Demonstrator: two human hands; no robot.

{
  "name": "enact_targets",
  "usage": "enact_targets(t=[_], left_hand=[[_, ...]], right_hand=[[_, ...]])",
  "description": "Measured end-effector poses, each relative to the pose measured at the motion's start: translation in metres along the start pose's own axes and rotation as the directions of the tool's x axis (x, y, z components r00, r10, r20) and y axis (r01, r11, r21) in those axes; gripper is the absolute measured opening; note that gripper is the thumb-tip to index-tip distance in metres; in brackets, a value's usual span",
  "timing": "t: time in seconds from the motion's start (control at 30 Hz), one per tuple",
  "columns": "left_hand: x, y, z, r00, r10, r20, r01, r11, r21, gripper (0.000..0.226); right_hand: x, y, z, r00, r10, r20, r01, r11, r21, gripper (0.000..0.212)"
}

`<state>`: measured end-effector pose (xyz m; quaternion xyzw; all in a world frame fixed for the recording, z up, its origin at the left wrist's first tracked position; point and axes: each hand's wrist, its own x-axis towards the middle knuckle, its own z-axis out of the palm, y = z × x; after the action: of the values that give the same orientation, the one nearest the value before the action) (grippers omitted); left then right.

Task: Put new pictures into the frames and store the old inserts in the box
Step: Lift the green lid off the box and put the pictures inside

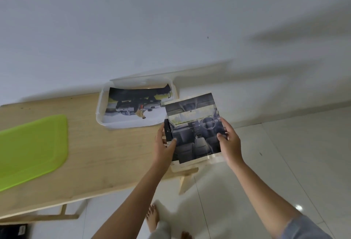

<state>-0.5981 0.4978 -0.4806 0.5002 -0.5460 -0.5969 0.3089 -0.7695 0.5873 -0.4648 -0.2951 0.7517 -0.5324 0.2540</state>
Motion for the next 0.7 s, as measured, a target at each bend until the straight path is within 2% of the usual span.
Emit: enact_targets(t=[0.1, 0.27, 0.5, 0.6, 0.7], left_hand=[[0.03, 0.023, -0.026, 0.997, 0.048, -0.062, -0.05, 0.998, -0.028, 0.056], [0.098, 0.037, -0.093, 0.966, 0.104, -0.238, -0.095, 0.994, 0.047, 0.049], [0.172, 0.036, -0.149, 0.96, 0.057, -0.273, -0.053, 0.998, 0.022, 0.055], [0.18, 0.026, -0.15, 0.96, -0.04, -0.279, 0.035, 0.999, -0.024, 0.065], [0.178, 0.013, -0.144, 0.958, -0.102, -0.27, 0.095, 0.995, -0.04, 0.067]], right_hand=[[0.03, -0.027, 0.024, 0.993, -0.085, 0.076, 0.088, 0.995, -0.041, 0.051], [0.091, -0.071, 0.093, 0.951, -0.223, 0.215, 0.26, 0.952, -0.161, 0.051], [0.177, -0.114, 0.199, 0.886, -0.317, 0.338, 0.417, 0.863, -0.284, 0.053], [0.201, -0.117, 0.23, 0.835, -0.361, 0.415, 0.516, 0.777, -0.36, 0.052], [0.214, -0.102, 0.249, 0.795, -0.337, 0.505, 0.569, 0.703, -0.427, 0.052]])
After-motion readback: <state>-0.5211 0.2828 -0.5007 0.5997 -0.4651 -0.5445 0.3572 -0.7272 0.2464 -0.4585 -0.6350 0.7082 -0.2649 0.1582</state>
